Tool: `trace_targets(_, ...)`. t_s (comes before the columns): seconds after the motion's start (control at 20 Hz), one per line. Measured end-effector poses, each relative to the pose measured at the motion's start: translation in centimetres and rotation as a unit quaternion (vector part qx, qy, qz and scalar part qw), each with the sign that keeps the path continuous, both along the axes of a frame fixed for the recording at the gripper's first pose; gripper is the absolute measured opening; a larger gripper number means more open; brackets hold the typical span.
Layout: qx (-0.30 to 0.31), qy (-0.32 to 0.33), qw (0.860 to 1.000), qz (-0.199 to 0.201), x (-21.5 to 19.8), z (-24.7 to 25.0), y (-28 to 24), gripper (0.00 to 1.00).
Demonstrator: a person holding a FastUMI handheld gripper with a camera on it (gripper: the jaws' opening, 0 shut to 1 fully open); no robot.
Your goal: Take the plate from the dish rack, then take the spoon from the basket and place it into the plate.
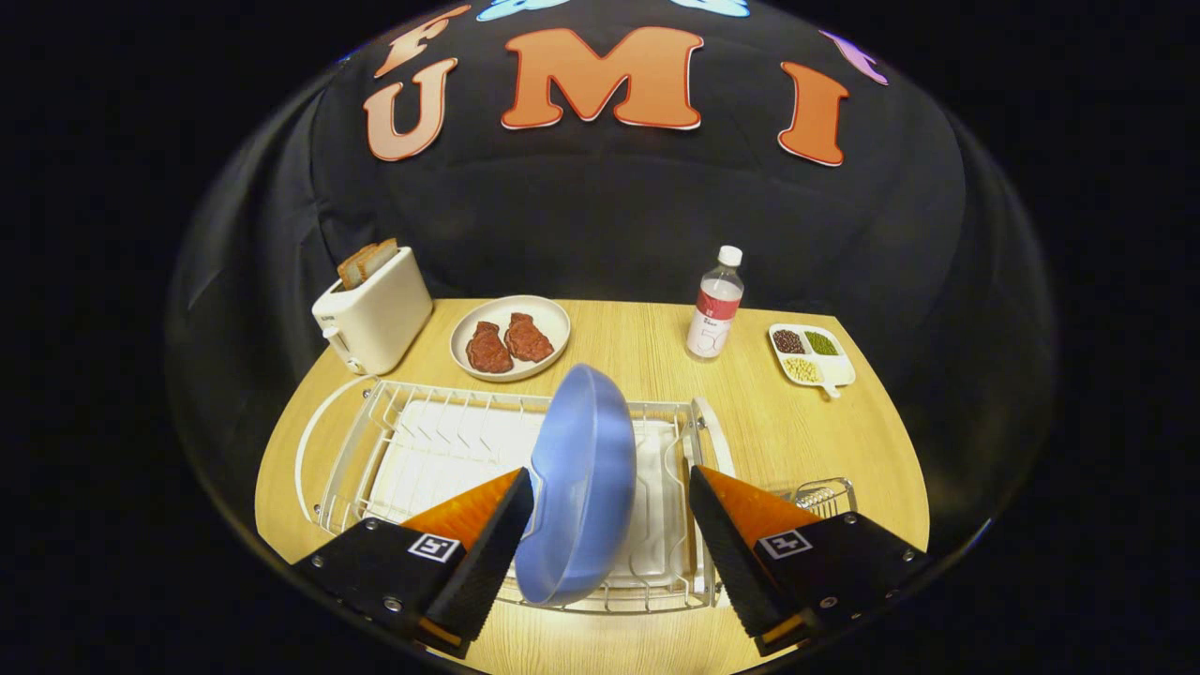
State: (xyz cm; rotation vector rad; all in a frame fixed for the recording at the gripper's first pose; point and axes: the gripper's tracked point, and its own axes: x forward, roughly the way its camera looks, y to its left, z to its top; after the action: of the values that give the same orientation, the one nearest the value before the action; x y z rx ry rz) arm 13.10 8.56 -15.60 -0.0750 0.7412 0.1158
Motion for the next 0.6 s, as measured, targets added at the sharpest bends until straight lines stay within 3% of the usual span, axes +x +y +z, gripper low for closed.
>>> trace_targets(0.15, 0.003, 0.028, 1.000, -0.013, -0.2, -1.4, 0.4, 0.96)
trace_targets(0.35, 0.005, 0.063, 0.998, -0.030, -0.6, -3.0, 1.0, 0.68)
trace_targets(0.45, -0.003, 0.072, 0.996, -0.047, -0.8, -3.4, 0.8, 0.45)
trace_targets(0.6, 0.005, 0.081, 0.993, -0.089, -0.9, -3.4, 0.2, 0.28)
